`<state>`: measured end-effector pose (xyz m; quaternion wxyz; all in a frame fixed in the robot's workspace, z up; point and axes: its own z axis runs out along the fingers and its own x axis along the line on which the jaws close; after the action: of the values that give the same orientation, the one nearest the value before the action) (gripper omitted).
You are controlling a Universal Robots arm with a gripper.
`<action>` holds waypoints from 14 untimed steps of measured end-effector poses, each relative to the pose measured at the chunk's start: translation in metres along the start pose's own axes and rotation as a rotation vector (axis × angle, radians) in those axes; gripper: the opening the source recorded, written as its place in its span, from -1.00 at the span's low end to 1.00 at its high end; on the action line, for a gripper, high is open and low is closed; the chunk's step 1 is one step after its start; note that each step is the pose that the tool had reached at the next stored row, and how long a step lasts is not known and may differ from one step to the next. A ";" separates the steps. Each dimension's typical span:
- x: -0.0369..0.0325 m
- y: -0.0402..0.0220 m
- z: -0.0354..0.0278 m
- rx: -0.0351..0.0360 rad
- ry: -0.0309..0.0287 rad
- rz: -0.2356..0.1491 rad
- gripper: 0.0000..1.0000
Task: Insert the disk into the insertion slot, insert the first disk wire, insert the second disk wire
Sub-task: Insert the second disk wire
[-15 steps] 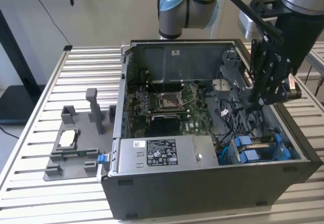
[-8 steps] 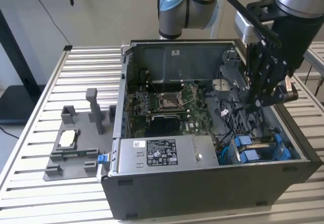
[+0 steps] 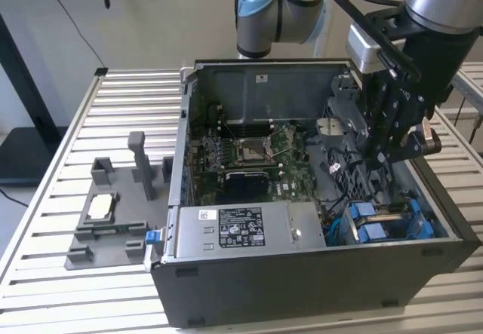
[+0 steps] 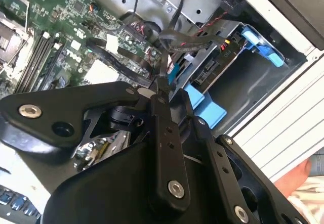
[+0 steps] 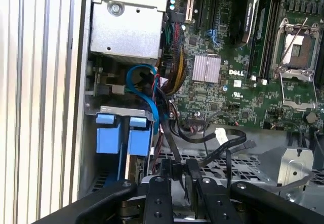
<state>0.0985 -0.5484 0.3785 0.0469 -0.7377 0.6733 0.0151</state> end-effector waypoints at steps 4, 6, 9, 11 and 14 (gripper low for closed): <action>0.0000 0.0002 0.0000 -0.0001 0.0000 -0.001 -0.47; 0.0000 0.0002 0.0001 -0.0001 -0.0001 -0.001 -0.47; 0.0000 0.0002 0.0001 -0.0001 -0.0001 -0.001 -0.51; 0.0000 0.0003 0.0001 -0.0001 0.0000 -0.001 -0.68; 0.0000 0.0003 0.0001 -0.0001 0.0001 -0.001 -0.68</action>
<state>0.0983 -0.5484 0.3783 0.0468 -0.7379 0.6731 0.0150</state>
